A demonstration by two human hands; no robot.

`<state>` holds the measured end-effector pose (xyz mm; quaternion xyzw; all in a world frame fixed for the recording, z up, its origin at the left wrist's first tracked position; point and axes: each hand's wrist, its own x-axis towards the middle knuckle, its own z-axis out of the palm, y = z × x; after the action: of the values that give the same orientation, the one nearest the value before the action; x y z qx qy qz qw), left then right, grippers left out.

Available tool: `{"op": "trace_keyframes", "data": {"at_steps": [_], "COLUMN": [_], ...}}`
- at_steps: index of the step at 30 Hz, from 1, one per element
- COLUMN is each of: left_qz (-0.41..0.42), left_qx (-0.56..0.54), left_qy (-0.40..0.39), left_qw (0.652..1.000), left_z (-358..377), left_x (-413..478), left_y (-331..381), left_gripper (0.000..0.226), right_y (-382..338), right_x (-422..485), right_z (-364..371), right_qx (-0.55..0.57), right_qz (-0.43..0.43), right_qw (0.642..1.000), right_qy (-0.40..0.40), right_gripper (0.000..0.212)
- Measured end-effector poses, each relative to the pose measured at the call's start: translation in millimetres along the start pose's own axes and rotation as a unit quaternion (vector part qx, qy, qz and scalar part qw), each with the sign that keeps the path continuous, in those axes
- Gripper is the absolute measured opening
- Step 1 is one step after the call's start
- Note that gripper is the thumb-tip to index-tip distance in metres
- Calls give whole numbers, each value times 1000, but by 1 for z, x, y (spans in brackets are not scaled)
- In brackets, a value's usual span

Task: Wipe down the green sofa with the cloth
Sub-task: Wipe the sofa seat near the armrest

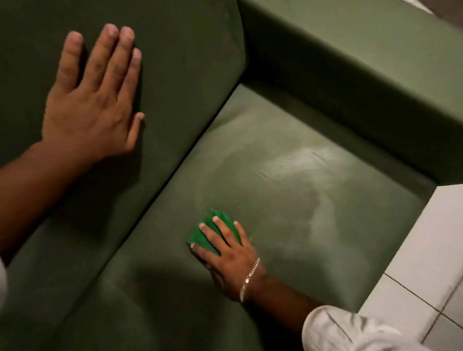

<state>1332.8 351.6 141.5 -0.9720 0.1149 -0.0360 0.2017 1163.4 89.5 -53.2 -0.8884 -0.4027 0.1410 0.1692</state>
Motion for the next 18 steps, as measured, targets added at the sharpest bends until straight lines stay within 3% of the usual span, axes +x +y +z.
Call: {"op": "trace_keyframes", "data": {"at_steps": [2,4,8,11,13,15,18], "left_qz": [3,-4,-67,-124,-181,-244,-332], "left_qx": [4,14,-6,-29,-52,-94,-238], "left_qy": [0,1,-26,-49,-70,-100,-166], "left_qw": [1000,1000,997,991,980,960,898], "left_z": [-5,-6,2,14,17,15,2], "left_x": [-2,-11,-50,-85,-108,-130,-171], "left_y": [0,0,14,35,53,81,131], "left_gripper": [79,78,78,81,86,89,83], "right_y": [29,71,151,139,105,73,47], "right_x": [0,20,90,99,67,15,-50], "right_z": [-7,-27,-82,-86,-70,-56,-58], "right_qx": [-39,-77,-58,-36,-43,-39,-46], "right_qz": [-93,-87,128,196,162,69,-50], "right_qw": [995,993,989,979,986,997,992], "right_qy": [-9,10,39,44,22,-16,-110], "right_gripper": [60,67,65,69,76,79,77]}}
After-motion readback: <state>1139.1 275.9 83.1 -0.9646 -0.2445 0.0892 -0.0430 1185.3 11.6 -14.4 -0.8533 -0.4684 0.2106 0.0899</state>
